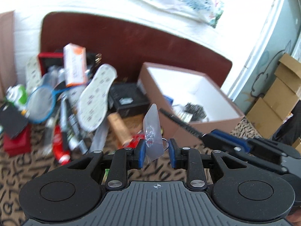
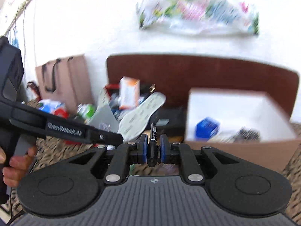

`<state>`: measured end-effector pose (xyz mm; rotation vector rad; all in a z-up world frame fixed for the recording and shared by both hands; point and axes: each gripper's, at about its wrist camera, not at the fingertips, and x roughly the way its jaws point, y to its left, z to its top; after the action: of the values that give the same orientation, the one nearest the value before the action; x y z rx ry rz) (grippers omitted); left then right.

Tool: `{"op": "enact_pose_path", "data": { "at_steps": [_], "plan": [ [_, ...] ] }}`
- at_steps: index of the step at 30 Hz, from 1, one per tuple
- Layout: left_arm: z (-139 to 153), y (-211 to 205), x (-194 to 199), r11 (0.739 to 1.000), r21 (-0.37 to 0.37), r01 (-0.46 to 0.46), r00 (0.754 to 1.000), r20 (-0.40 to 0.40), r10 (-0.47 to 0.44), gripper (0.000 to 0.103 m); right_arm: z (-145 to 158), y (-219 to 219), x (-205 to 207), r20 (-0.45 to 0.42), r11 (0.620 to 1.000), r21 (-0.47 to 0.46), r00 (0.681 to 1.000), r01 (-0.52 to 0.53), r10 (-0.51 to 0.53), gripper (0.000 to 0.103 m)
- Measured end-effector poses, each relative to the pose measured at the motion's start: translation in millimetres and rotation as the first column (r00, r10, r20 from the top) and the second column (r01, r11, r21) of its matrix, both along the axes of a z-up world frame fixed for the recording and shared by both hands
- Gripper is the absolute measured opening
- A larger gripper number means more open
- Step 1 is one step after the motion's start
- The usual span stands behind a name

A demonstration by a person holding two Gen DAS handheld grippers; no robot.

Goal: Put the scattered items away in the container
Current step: 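Carry the hook packet with left tool while right tool carries the marker over the cardboard box, then open left tool to drop the hook packet while right tool drops the marker into the box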

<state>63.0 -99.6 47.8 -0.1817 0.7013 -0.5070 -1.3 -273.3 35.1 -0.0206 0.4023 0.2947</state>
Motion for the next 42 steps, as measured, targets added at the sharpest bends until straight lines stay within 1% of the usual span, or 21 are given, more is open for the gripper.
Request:
{"op": "enact_pose_path", "data": {
  "at_steps": [5,8,11,13,16,20,25,29,30,31,32,33,34,35,36,37,38,39,40,41,42],
  "plan": [
    [12.7,-39.8,29.6,0.998,-0.021,0.057,0.998,0.015,-0.057,0.024,19.0,-29.9,15.1,0.073,0.996,-0.025,0.994,0.082,-0.08,0.016],
    [16.3,-68.4,47.9,0.995,-0.023,0.099,0.995,0.022,-0.098,0.025,20.6,-52.4,30.3,0.081,0.989,-0.037,0.987,0.142,-0.138,0.016],
    [14.2,-100.4,67.4,0.99,-0.014,0.141,0.99,0.02,-0.141,0.025,14.2,-76.6,50.1,0.073,0.978,-0.047,0.977,0.203,-0.199,0.016],
    [9.8,-121.4,82.5,0.986,-0.008,0.168,0.986,0.013,-0.168,0.025,9.4,-92.4,63.7,0.062,0.97,-0.05,0.97,0.238,-0.234,0.016],
    [-1.1,-149.5,108.9,0.978,-0.027,0.206,0.978,-0.026,-0.206,0.025,1.8,-117.3,85.7,0.049,0.957,-0.066,0.959,0.283,-0.281,0.016],
    [-20.2,-183.3,144.0,0.974,-0.02,0.225,0.972,-0.064,-0.226,0.025,-8.4,-145.8,111.2,0.031,0.938,-0.091,0.942,0.336,-0.334,0.016],
    [-39.9,-216.8,181.4,0.97,0.007,0.244,0.965,-0.099,-0.242,0.025,-25.3,-175.8,145.0,-0.015,0.923,-0.107,0.928,0.37,-0.373,0.016],
    [-50.9,-232.1,202.3,0.97,0.025,0.242,0.965,-0.112,-0.238,0.027,-36.5,-185.7,174.9,-0.052,0.922,-0.132,0.926,0.365,-0.374,0.016],
    [-52.4,-235.8,206.6,0.969,0.032,0.243,0.965,-0.11,-0.239,0.031,-38.1,-186.0,182.5,-0.055,0.921,-0.141,0.926,0.364,-0.374,0.016],
    [-53.5,-238.6,209.9,0.969,0.038,0.244,0.965,-0.107,-0.238,0.046,-40.1,-185.8,188.7,-0.059,0.921,-0.151,0.927,0.358,-0.37,0.016],
    [-54.5,-240.9,213.6,0.971,0.045,0.235,0.968,-0.101,-0.23,0.047,-41.9,-186.0,194.1,-0.061,0.921,-0.158,0.927,0.356,-0.369,0.016],
    [-55.2,-242.1,216.3,0.974,0.052,0.219,0.973,-0.089,-0.214,0.054,-43.4,-185.5,198.7,-0.062,0.92,-0.166,0.927,0.355,-0.369,0.017],
    [-55.5,-242.3,218.9,0.977,0.057,0.205,0.977,-0.079,-0.2,0.073,-44.0,-185.1,202.5,-0.066,0.918,-0.177,0.927,0.354,-0.37,0.017],
    [-54.1,-240.7,221.0,0.981,0.055,0.184,0.981,-0.071,-0.18,0.082,-45.2,-185.2,205.5,-0.074,0.918,-0.187,0.927,0.35,-0.369,0.024],
    [-53.2,-237.9,221.3,0.986,0.05,0.162,0.985,-0.062,-0.158,0.091,-46.3,-185.3,206.8,-0.081,0.917,-0.193,0.926,0.348,-0.368,0.04],
    [-50.8,-234.8,220.5,0.988,0.041,0.149,0.988,-0.05,-0.147,0.092,-46.1,-184.3,204.8,-0.07,0.915,-0.194,0.925,0.354,-0.372,0.05],
    [-49.3,-231.2,219.9,0.988,0.029,0.152,0.988,-0.042,-0.151,0.092,-45.6,-183.3,202.2,-0.052,0.913,-0.196,0.926,0.358,-0.374,0.063],
    [-48.5,-228.5,219.3,0.987,0.021,0.16,0.986,-0.041,-0.159,0.094,-44.5,-181.6,198.5,-0.038,0.912,-0.201,0.927,0.358,-0.372,0.067],
    [-47.7,-225.8,218.2,0.987,0.015,0.163,0.986,-0.045,-0.162,0.1,-43.7,-180.4,194.8,-0.032,0.912,-0.2,0.928,0.358,-0.371,0.069],
    [-47.2,-222.1,216.7,0.987,0.009,0.161,0.986,-0.05,-0.16,0.103,-42.0,-179.9,192.0,-0.029,0.914,-0.192,0.929,0.357,-0.369,0.078],
    [-47.2,-220.5,215.3,0.988,0.007,0.157,0.986,-0.052,-0.157,0.103,-40.9,-179.6,188.9,-0.028,0.916,-0.182,0.929,0.358,-0.369,0.088]
  ]
}}
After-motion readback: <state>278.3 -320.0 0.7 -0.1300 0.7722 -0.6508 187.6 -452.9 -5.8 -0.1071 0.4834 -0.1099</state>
